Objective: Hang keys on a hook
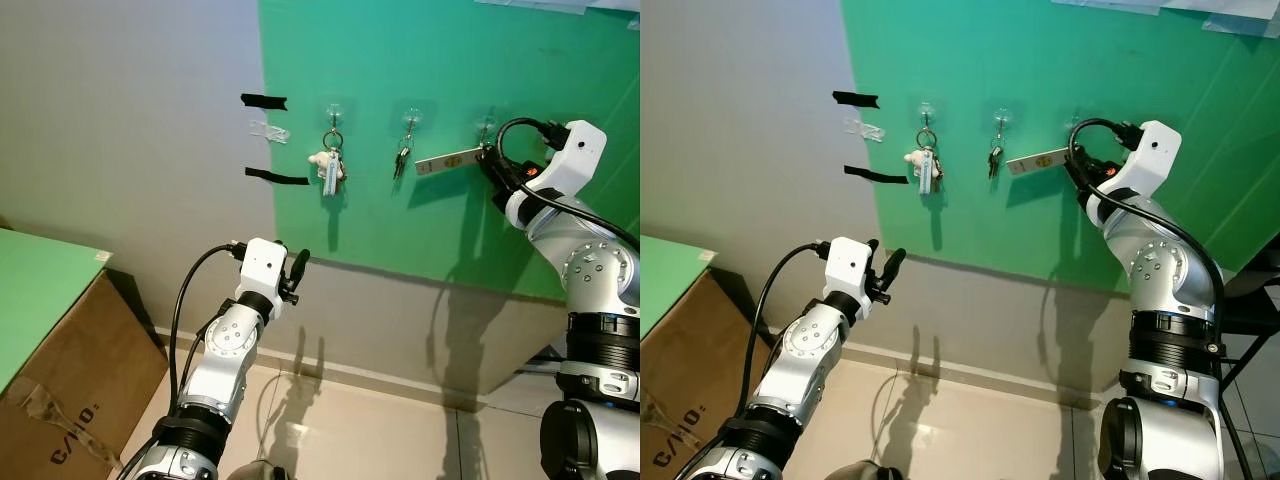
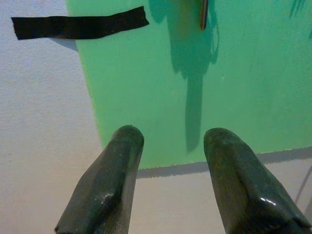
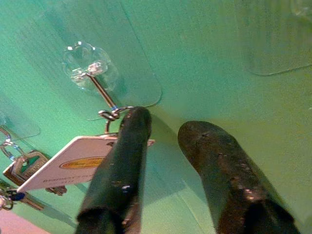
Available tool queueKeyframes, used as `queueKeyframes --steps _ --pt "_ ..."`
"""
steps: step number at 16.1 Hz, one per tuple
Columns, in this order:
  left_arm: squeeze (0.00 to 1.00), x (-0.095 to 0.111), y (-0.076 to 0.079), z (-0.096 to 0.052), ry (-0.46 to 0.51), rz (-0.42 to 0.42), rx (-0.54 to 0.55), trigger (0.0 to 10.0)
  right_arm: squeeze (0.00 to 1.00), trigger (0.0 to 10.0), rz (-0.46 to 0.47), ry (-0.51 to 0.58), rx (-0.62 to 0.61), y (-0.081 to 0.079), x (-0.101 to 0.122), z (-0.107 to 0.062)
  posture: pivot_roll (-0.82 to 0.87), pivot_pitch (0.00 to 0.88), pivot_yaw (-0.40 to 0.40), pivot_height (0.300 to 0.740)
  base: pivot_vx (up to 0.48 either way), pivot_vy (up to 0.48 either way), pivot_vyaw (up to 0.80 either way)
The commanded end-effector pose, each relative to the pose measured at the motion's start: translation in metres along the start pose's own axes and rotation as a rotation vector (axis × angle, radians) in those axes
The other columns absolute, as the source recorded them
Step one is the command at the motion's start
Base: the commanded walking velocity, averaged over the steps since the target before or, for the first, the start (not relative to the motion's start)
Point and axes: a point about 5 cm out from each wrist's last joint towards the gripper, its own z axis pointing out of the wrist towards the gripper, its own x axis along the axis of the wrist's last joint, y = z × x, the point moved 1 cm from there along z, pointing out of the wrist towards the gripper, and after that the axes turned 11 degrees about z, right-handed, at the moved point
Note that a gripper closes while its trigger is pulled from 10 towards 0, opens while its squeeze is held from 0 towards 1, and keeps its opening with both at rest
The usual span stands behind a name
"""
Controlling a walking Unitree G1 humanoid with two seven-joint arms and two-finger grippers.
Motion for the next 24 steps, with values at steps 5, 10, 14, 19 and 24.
queueKeyframes --steps 5,10,14,19,24 --pt "0.00 -0.001 0.005 -0.002 -0.003 -0.002 -0.004 10.0 1.00 10.0 -0.025 0.008 -0.033 0.010 -0.005 -0.002 -0.18 0.000 -0.012 0.728 0.000 0.000 0.00" --pt "0.00 -0.001 0.006 -0.003 -0.003 -0.006 -0.003 10.0 1.00 10.0 0.003 0.023 -0.016 0.008 -0.003 -0.001 -0.17 0.000 -0.019 0.728 0.000 0.000 0.00" --pt "0.00 -0.002 0.007 -0.004 -0.002 -0.002 -0.007 10.0 1.00 10.0 -0.015 0.040 -0.016 0.010 -0.001 -0.002 -0.17 0.000 -0.018 0.728 0.000 0.000 0.00" --pt "0.00 -0.002 0.007 -0.004 -0.005 0.001 -0.012 10.0 1.00 10.0 -0.048 0.058 -0.045 0.015 -0.001 -0.003 -0.17 0.000 -0.017 0.728 0.000 0.000 0.00" --pt "0.00 -0.003 0.006 -0.006 -0.008 0.003 -0.010 10.0 0.00 10.0 -0.400 0.094 -0.089 0.019 -0.001 -0.010 -0.17 0.000 -0.022 0.728 0.000 0.000 0.00"
